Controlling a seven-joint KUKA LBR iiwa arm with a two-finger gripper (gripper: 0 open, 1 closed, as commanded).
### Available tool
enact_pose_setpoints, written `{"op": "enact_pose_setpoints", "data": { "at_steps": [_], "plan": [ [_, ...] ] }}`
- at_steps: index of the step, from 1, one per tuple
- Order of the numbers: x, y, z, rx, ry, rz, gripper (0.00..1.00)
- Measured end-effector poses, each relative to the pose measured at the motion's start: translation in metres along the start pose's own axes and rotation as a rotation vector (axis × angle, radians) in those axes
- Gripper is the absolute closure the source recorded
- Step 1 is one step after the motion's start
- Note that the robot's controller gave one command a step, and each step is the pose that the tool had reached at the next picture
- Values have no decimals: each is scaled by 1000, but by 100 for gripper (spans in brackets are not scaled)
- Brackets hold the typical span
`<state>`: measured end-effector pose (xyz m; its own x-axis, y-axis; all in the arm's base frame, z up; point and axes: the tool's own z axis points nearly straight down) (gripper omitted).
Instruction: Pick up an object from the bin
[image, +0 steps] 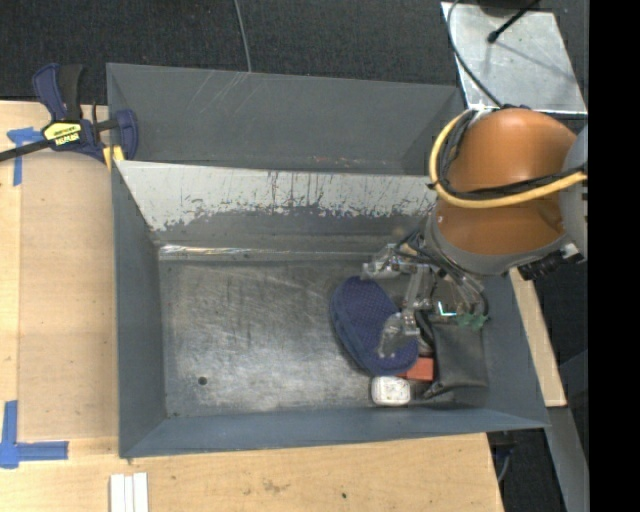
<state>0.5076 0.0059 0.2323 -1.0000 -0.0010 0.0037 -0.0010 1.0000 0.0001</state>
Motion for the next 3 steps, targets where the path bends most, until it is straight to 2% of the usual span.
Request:
{"op": "enact_pose_setpoints", "data": {
  "at_steps": [1,2,3],
  "plan": [
    [8,-60,145,-2,-23,22,0],
    [15,-68,130,-2,-17,75,0],
    [12,-77,108,-1,-8,441,0]
  ]
}}
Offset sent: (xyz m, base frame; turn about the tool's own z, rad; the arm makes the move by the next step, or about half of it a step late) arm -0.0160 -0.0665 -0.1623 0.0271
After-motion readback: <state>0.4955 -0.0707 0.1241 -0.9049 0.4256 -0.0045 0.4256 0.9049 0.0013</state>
